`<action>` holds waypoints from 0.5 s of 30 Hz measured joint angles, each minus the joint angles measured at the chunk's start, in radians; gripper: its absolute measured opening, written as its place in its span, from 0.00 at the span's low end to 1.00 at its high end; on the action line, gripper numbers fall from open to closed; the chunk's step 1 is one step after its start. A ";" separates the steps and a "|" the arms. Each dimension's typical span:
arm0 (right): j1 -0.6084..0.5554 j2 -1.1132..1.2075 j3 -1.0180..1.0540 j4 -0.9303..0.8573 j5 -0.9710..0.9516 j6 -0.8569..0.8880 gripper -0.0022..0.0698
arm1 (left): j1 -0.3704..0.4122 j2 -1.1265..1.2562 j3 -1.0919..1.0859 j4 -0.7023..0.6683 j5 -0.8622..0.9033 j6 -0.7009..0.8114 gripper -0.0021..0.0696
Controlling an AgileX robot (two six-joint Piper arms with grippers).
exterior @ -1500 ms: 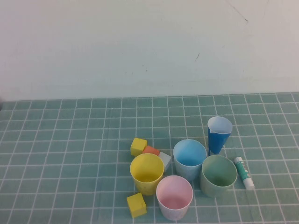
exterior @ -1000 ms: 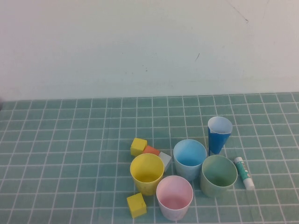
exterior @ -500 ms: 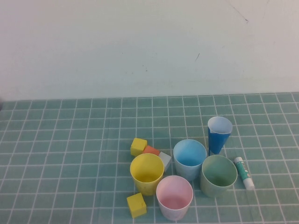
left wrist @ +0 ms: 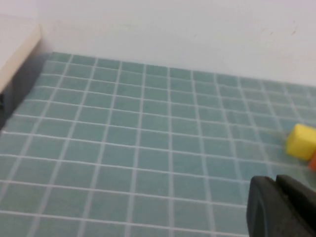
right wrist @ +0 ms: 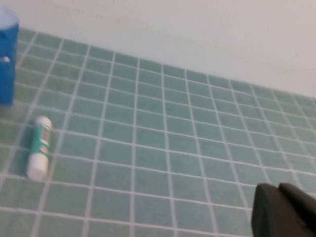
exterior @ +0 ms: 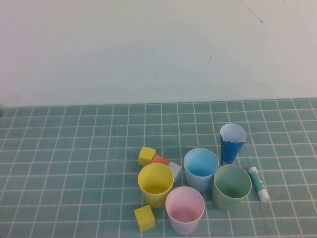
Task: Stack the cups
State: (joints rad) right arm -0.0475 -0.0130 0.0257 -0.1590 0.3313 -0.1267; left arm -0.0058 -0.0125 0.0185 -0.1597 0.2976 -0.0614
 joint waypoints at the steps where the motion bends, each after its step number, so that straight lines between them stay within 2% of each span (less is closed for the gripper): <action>1: 0.000 0.000 0.000 0.034 -0.007 0.031 0.03 | 0.000 0.000 0.000 -0.032 -0.008 0.000 0.02; 4: 0.000 0.000 0.002 0.217 -0.039 0.156 0.03 | 0.000 0.000 0.001 -0.178 -0.026 -0.034 0.02; 8: 0.000 0.000 0.002 0.460 -0.072 0.285 0.03 | 0.000 0.000 0.001 -0.535 -0.069 -0.147 0.02; 10: 0.000 0.000 0.002 0.510 -0.079 0.303 0.03 | 0.000 0.000 0.001 -0.676 -0.087 -0.172 0.02; 15: 0.000 0.000 0.002 0.530 -0.106 0.314 0.03 | 0.000 -0.001 0.001 -0.759 -0.125 -0.147 0.02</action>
State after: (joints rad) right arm -0.0475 -0.0130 0.0276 0.3707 0.2257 0.1877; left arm -0.0058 -0.0130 0.0200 -0.9189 0.1724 -0.2083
